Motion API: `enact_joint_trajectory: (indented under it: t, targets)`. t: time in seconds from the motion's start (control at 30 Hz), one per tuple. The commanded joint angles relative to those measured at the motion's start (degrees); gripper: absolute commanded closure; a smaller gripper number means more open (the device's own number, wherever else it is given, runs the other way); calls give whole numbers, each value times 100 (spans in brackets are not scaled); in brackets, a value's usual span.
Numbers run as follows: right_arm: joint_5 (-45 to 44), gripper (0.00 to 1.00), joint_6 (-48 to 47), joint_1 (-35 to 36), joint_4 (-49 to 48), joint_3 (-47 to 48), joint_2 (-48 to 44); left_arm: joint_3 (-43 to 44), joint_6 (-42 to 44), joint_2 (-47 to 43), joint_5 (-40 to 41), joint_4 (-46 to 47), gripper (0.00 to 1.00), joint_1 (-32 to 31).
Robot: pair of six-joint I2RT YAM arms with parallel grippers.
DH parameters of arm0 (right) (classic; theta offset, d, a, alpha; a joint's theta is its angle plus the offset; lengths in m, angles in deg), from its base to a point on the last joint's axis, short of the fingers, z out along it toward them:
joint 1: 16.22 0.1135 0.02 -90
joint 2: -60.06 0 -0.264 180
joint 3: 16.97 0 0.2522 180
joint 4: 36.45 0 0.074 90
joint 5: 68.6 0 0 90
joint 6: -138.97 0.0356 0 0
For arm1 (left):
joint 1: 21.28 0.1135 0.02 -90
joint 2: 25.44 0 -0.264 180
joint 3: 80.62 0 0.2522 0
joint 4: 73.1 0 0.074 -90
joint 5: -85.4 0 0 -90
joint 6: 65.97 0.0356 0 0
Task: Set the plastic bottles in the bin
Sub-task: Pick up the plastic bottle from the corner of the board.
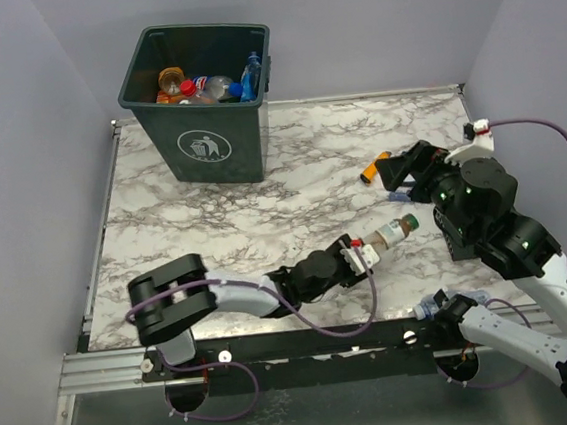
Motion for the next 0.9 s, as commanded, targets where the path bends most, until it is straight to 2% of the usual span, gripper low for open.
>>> enact_joint_trajectory:
  t: [0.0, 0.2, 0.37, 0.5, 0.67, 0.77, 0.87]
  targets:
    - [522, 0, -419, -11, -366, 483, 362, -683, -327, -1519, 1129, 478, 83, 3]
    - [1073, 0, -545, -12, -893, 743, 509, -1258, -774, -3612, 1356, 24, 86, 398]
    - [1686, 0, -639, -13, -1908, 197, 49, -1322, -1543, -4679, 889, -166, 87, 1144]
    - [2588, 0, -547, -12, -2663, -245, 119, -1156, -1936, -4919, 496, -143, 87, 1319]
    - [4203, 0, -188, -9, -3919, -132, 1107, -784, -2277, -4763, -217, -86, 87, 1329]
    - [4497, 0, -28, -10, -4369, -30, 1486, -678, -2354, -4729, -322, -47, 87, 1329]
    - [4705, 0, 31, -10, -4385, 147, 1816, -647, -2375, -4763, -288, -6, 87, 1328]
